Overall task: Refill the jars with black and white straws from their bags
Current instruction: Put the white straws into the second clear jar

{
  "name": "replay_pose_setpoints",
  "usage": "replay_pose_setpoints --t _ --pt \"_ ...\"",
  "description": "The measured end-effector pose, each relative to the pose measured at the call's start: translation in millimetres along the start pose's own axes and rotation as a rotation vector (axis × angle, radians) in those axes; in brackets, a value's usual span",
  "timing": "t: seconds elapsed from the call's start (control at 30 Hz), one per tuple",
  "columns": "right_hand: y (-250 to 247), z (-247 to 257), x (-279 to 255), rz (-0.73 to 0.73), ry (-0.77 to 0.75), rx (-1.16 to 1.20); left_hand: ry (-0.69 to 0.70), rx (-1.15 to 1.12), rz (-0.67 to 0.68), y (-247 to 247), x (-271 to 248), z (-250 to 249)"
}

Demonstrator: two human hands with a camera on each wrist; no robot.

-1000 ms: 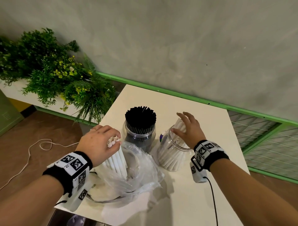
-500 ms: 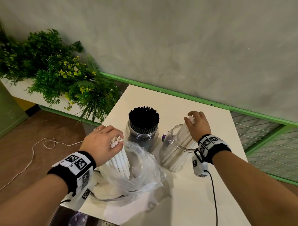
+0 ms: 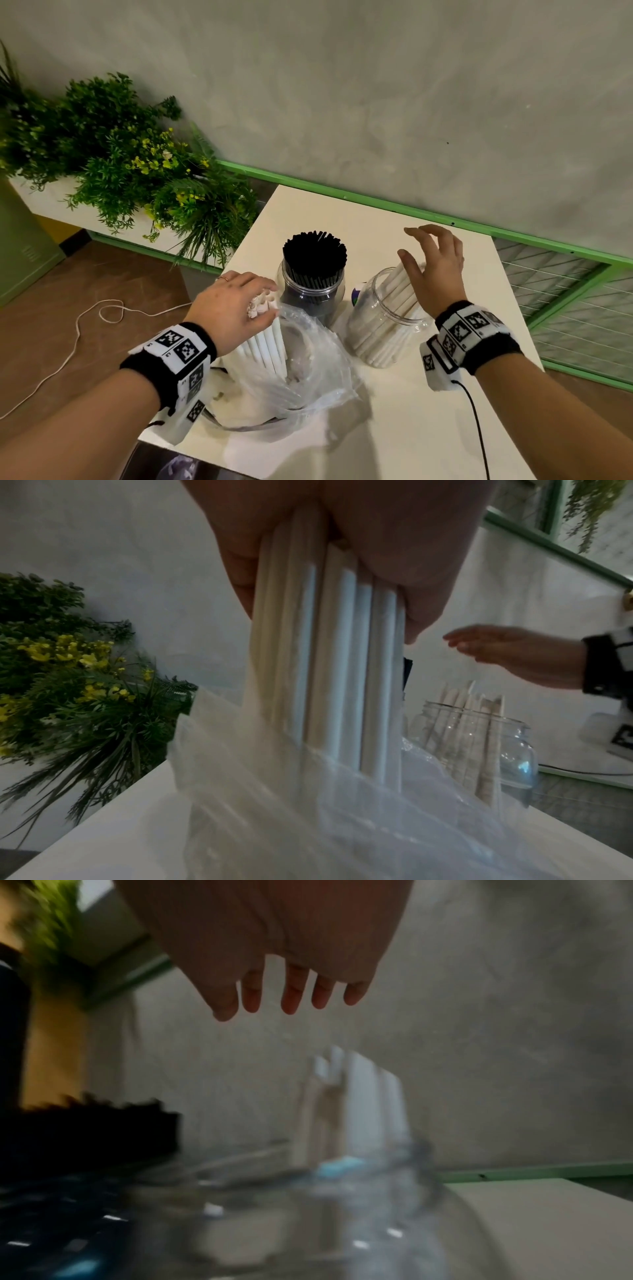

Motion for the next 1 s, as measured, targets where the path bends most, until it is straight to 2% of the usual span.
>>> replay_pose_setpoints --t 0.07,0.1,0.17,0.23,0.33,0.43,0.6,0.73,1.0 --pt "-7.0 41.1 -21.4 -0.009 -0.123 0.172 0.03 -0.005 0.012 -1.9 -1.1 -0.2" --pt "-3.3 62.2 -36.9 0.06 -0.171 0.248 0.043 -0.003 0.012 -3.5 -1.4 -0.1" --pt "16.7 99.7 -75.2 0.298 -0.222 0.317 0.064 -0.004 0.007 -5.6 -1.9 1.2" --pt "45.6 123.4 -105.6 0.518 -0.187 0.36 0.086 -0.016 0.002 -6.7 -3.8 3.4" --pt "84.5 134.9 -121.7 0.67 0.021 0.479 0.092 -0.038 0.014 -9.2 -8.3 6.0" --pt "105.3 138.8 -120.0 0.695 0.194 0.579 0.077 -0.104 0.033 -10.8 -10.5 5.6" --pt "113.7 150.1 -122.8 0.634 0.294 0.701 0.076 -0.147 0.054 -9.3 -7.6 4.3" --pt "116.8 147.6 -120.0 0.656 0.411 0.779 0.071 -0.172 0.071 -6.5 -4.4 2.3" --pt "114.5 149.0 -119.7 0.56 0.481 0.725 0.118 -0.187 0.036 -4.2 -8.2 10.0"
Point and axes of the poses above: each hand's wrist, its own x-axis towards the middle knuckle, its own y-axis out of the palm, z = x × y, the point moved 4 cm from there along x, towards the middle knuckle, and after that the axes turned 7 degrees about y, right-handed, at the moved point
